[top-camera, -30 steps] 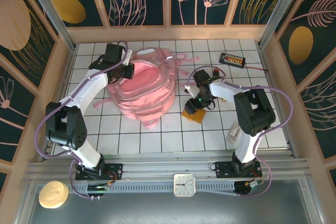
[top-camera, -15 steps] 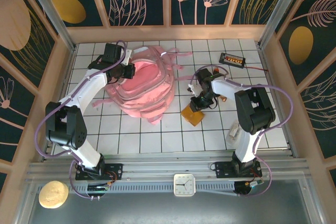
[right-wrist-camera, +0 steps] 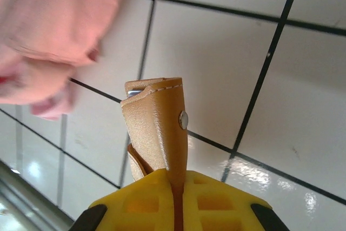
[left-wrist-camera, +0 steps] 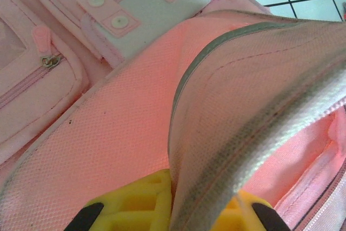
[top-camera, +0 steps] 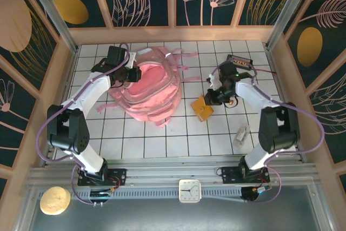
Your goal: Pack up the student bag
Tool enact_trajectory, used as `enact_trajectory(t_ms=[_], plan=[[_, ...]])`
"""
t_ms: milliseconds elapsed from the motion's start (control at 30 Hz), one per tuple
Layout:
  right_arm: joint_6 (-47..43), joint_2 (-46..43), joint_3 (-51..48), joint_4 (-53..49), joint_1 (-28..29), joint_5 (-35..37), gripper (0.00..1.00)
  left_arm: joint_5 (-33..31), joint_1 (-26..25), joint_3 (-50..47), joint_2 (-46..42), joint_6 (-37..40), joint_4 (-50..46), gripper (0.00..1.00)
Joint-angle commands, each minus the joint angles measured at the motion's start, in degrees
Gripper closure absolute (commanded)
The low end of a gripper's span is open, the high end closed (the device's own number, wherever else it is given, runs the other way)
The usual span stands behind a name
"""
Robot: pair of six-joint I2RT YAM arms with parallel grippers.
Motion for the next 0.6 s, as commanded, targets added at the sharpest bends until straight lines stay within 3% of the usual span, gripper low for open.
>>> enact_trajectory(t_ms=[0,200,367,567], plan=[[6.7,-6.2,-1.3,2.6,-2.3,-10.0,1.0,3.7,-0.5,0.3,-1.0,-3.1,3.7,1.0],[23.9,-10.8,-3.2,17.8,-2.3,-20.5,0.99,5.6,-1.9,0.2,-0.8,-6.0,5.2,1.0],[36.6,-8.3,-2.7,30.8,0.8,-20.2,0.97,5.9,-4.7,1.7,-0.9,-8.3,6.2,1.0],[45.1,1.7,3.5,39.4,5.7,-18.6,0.97,6.4,-7.5,2.7,-1.7,-11.7,7.5,1.0]])
